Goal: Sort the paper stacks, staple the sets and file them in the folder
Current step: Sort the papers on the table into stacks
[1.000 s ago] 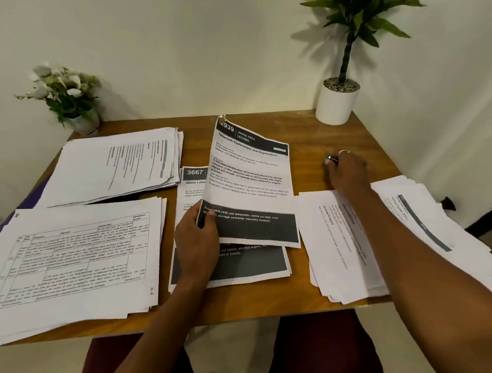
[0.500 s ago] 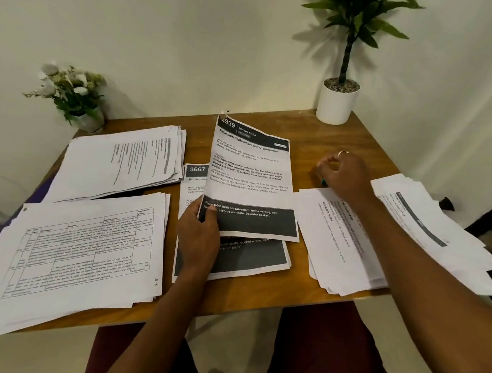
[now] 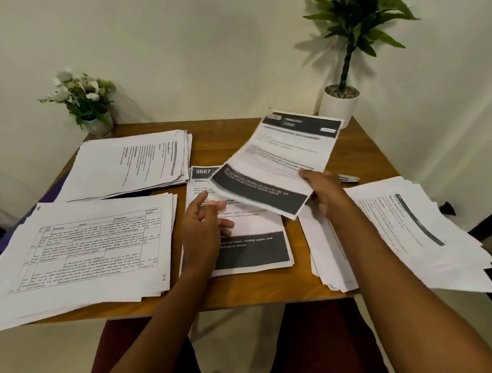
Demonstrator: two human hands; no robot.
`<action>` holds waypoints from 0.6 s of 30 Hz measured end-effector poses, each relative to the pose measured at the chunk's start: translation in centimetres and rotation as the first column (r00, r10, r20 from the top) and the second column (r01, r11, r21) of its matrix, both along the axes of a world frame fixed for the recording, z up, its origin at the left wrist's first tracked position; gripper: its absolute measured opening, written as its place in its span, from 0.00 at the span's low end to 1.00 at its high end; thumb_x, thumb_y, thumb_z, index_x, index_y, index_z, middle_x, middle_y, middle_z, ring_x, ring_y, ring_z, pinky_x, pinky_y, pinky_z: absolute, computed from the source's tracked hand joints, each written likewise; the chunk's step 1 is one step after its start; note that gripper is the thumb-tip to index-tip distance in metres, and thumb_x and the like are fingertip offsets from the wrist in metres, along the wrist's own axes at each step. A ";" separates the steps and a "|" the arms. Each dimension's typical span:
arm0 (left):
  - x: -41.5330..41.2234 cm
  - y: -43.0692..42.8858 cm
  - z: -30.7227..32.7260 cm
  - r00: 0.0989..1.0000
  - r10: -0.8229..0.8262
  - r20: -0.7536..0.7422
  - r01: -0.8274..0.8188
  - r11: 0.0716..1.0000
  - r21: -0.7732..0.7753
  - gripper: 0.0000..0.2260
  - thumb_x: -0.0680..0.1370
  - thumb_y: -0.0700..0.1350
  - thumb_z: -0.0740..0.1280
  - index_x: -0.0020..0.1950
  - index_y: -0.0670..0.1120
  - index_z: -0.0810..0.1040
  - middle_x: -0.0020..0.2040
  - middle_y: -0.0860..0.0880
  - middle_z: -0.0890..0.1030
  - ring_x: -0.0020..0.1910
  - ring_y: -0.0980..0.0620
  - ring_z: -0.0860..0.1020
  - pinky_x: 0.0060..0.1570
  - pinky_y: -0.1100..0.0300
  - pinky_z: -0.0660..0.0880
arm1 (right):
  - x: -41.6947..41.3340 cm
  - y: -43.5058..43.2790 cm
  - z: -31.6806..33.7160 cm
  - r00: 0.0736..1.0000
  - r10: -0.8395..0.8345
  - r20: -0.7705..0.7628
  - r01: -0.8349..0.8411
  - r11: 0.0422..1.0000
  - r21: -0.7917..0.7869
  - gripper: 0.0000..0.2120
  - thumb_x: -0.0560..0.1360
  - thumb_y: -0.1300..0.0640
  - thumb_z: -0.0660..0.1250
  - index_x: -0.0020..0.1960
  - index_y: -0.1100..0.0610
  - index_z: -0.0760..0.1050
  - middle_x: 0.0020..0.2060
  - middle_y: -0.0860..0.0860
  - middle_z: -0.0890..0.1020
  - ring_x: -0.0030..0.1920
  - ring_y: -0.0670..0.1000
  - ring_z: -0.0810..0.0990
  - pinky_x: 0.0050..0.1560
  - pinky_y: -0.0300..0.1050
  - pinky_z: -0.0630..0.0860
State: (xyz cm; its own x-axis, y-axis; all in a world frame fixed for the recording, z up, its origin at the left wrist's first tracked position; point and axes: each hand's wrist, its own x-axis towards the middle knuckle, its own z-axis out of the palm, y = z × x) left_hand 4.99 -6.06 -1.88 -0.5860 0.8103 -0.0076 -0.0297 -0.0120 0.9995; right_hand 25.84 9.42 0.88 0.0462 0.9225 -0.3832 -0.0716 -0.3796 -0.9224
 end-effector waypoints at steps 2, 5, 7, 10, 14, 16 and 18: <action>0.2 0.2 0.0 0.999 -0.008 -0.040 0.008 1.000 -0.002 0.14 0.85 0.46 0.63 0.71 0.53 0.74 0.50 0.51 0.86 0.39 0.47 0.85 0.40 0.58 0.84 | 0.8 0.5 0.2 0.993 -0.119 0.028 0.120 0.992 -0.030 0.08 0.79 0.56 0.69 0.58 0.55 0.76 0.44 0.51 0.86 0.40 0.49 0.86 0.40 0.44 0.83; 0.3 0.3 -0.5 0.993 -0.033 -0.113 0.033 0.999 -0.004 0.14 0.85 0.45 0.63 0.70 0.49 0.76 0.50 0.49 0.86 0.39 0.48 0.85 0.39 0.62 0.82 | 1.7 1.1 0.5 0.984 -0.164 0.073 0.170 0.982 -0.086 0.03 0.82 0.57 0.64 0.54 0.56 0.75 0.38 0.53 0.81 0.31 0.46 0.78 0.30 0.39 0.72; 0.2 0.3 -0.7 0.991 -0.043 -0.124 0.043 0.999 -0.005 0.14 0.84 0.44 0.63 0.70 0.48 0.76 0.51 0.47 0.86 0.40 0.48 0.85 0.38 0.63 0.81 | 2.1 1.7 0.8 0.982 -0.173 0.071 0.179 0.979 -0.093 0.05 0.82 0.59 0.63 0.56 0.57 0.75 0.35 0.52 0.80 0.28 0.44 0.72 0.28 0.36 0.68; 0.1 0.5 -0.8 0.991 -0.038 -0.129 0.040 0.999 0.008 0.12 0.84 0.42 0.63 0.68 0.48 0.77 0.52 0.47 0.86 0.40 0.47 0.85 0.38 0.62 0.82 | 2.6 2.9 1.5 0.978 -0.203 0.052 0.206 0.977 -0.060 0.10 0.81 0.59 0.66 0.62 0.55 0.75 0.43 0.52 0.85 0.31 0.44 0.78 0.28 0.35 0.73; 0.1 0.6 -0.9 0.990 -0.035 -0.136 0.038 0.999 0.019 0.12 0.84 0.41 0.64 0.66 0.47 0.77 0.52 0.47 0.85 0.40 0.48 0.85 0.37 0.62 0.82 | 2.9 3.7 2.2 0.970 -0.237 -0.048 0.234 0.970 -0.070 0.13 0.79 0.61 0.70 0.62 0.54 0.76 0.47 0.52 0.86 0.39 0.47 0.87 0.38 0.39 0.83; 0.1 0.5 -1.0 0.989 -0.036 -0.146 0.039 0.999 0.014 0.12 0.84 0.42 0.64 0.66 0.47 0.78 0.51 0.46 0.85 0.40 0.49 0.85 0.37 0.64 0.81 | 2.8 3.9 2.4 0.966 -0.241 -0.092 0.237 0.970 -0.056 0.12 0.79 0.64 0.70 0.60 0.54 0.75 0.46 0.52 0.86 0.40 0.49 0.88 0.45 0.44 0.85; 0.1 0.5 -1.0 0.988 -0.038 -0.147 0.042 0.999 0.020 0.12 0.84 0.42 0.64 0.66 0.46 0.77 0.51 0.47 0.85 0.41 0.49 0.85 0.37 0.64 0.81 | 2.8 4.0 2.4 0.965 -0.235 -0.114 0.231 0.972 -0.048 0.12 0.79 0.64 0.70 0.59 0.55 0.75 0.46 0.52 0.86 0.41 0.50 0.88 0.48 0.47 0.85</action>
State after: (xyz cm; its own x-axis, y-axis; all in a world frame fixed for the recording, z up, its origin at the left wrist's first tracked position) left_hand 5.04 -5.54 -2.90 -0.5465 0.8321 0.0947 0.1164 -0.0365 0.9925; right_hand 28.66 13.43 3.32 0.2114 0.8777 -0.4300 -0.2693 -0.3707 -0.8889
